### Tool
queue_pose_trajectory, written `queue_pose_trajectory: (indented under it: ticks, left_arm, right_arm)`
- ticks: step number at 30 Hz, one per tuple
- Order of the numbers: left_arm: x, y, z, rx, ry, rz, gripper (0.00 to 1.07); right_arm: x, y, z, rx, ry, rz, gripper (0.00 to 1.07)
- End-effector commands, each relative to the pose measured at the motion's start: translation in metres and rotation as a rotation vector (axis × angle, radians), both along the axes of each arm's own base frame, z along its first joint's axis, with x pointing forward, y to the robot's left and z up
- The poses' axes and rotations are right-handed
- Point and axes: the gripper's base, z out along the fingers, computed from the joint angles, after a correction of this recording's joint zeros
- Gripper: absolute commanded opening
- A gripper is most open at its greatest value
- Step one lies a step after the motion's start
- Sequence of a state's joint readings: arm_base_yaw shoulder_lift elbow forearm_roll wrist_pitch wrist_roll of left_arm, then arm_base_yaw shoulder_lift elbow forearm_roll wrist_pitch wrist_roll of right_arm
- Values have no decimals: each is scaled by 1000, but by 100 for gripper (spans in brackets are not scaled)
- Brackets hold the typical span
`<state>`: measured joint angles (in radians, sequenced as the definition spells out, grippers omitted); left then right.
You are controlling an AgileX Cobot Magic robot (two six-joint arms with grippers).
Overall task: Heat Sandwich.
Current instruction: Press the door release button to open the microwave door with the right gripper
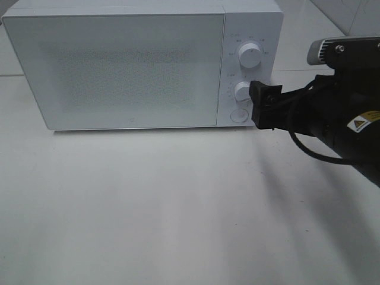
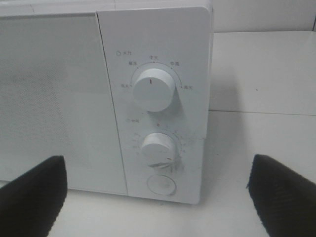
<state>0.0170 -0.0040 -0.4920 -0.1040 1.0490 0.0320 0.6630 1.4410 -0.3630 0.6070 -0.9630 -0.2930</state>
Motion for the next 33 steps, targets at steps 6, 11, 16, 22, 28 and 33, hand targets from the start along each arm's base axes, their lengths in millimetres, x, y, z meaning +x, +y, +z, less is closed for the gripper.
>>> queue_pose_trajectory:
  ticks: [6,11,16,22,28,33]
  left_arm:
    - [-3,0,1,-9,-36,-5,84]
    - [-3,0,1,-9,-36,-5,84]
    - [-3,0,1,-9,-36,-5,84]
    - [-3,0,1,-9,-36,-5,84]
    - [-3,0,1,-9,-36,-5,84]
    - [-3,0,1,-9,-36,-5,84]
  right_arm:
    - [-13,-14,13,-222,65,-4,101]
    - [-20,-23,20,-263,99,-27,98]
    - [-23,-24,24,-252,104,-16,93]
    - [-24,-23,24,-261,98,2,85]
    - [-24,-11,29,-304,50,133,82]
    - [-25,-1,29,-143,131,242,81]
